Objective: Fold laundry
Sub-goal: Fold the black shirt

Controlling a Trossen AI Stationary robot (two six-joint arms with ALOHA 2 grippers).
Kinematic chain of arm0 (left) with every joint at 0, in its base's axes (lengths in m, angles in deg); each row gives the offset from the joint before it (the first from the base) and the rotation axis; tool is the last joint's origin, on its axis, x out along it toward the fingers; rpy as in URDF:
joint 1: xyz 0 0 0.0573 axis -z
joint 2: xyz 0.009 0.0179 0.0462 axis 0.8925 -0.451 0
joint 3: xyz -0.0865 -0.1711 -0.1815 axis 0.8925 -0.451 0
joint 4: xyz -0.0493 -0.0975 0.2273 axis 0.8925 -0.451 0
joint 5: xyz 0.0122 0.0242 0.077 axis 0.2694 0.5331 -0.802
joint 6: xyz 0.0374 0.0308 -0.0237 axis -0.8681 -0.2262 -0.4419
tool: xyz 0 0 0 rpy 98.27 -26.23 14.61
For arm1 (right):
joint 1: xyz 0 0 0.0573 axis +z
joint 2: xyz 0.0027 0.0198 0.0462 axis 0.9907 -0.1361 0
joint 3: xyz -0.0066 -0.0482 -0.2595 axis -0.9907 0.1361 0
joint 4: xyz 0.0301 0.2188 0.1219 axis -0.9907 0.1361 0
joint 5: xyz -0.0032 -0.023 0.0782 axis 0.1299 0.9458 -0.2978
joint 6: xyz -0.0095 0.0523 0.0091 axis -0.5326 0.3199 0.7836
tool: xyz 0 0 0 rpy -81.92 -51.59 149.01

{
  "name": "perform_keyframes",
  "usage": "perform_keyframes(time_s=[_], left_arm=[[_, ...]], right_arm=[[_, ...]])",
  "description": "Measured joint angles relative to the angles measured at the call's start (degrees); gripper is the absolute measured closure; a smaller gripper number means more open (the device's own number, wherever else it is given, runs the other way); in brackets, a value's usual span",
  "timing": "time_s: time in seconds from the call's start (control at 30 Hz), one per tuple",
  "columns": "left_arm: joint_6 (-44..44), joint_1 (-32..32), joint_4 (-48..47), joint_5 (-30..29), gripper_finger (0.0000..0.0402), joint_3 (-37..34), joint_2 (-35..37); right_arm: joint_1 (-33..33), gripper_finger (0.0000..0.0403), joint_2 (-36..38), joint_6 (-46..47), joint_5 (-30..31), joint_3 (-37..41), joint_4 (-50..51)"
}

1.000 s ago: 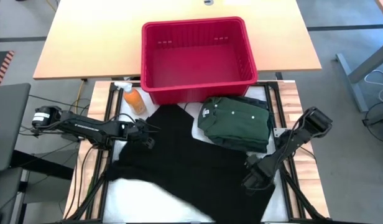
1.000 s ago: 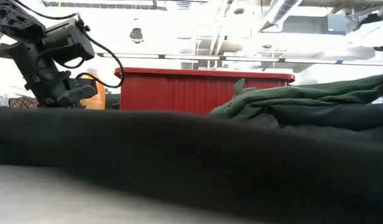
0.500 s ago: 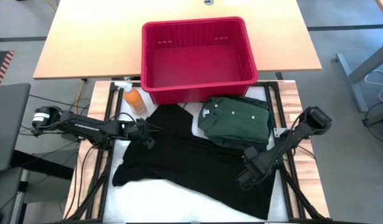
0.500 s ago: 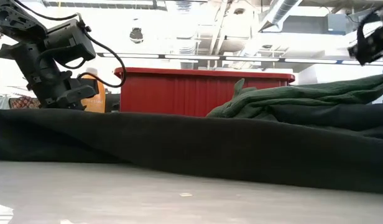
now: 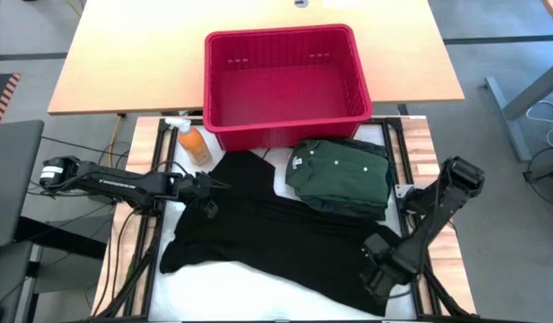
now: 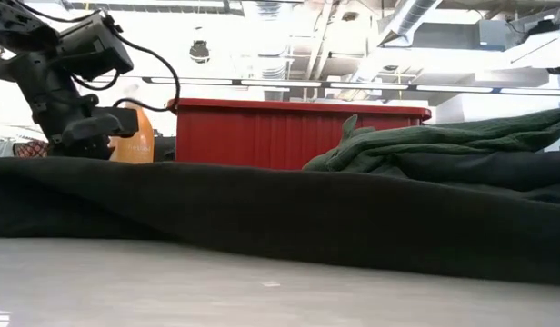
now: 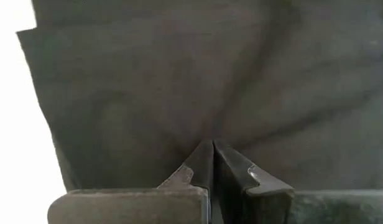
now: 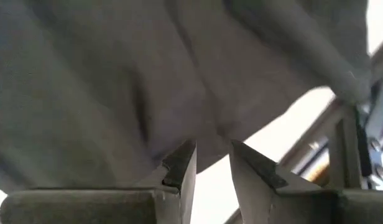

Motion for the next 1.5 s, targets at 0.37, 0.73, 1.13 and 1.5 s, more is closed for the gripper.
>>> perform_keyframes(time_s=[0.37,0.73,1.13,1.5], left_arm=[[-5.19,0.00,0.90,6.08,0.0401,0.04,1.62],[-4.01,0.00,1.06,12.01,0.0401,0.15,1.69],[-3.41,0.00,1.20,11.59,0.0401,0.17,1.71],[-3.41,0.00,1.18,11.52,0.0401,0.22,1.71]], right_arm=[[4.74,0.0263,0.02,5.03,-2.04,7.00,-6.59],[4.43,0.0263,0.02,1.38,-3.34,11.90,-16.33],[4.43,0.0307,0.19,0.31,-4.53,13.00,-19.48],[3.30,0.0353,4.01,0.51,-5.06,13.15,-14.52]])
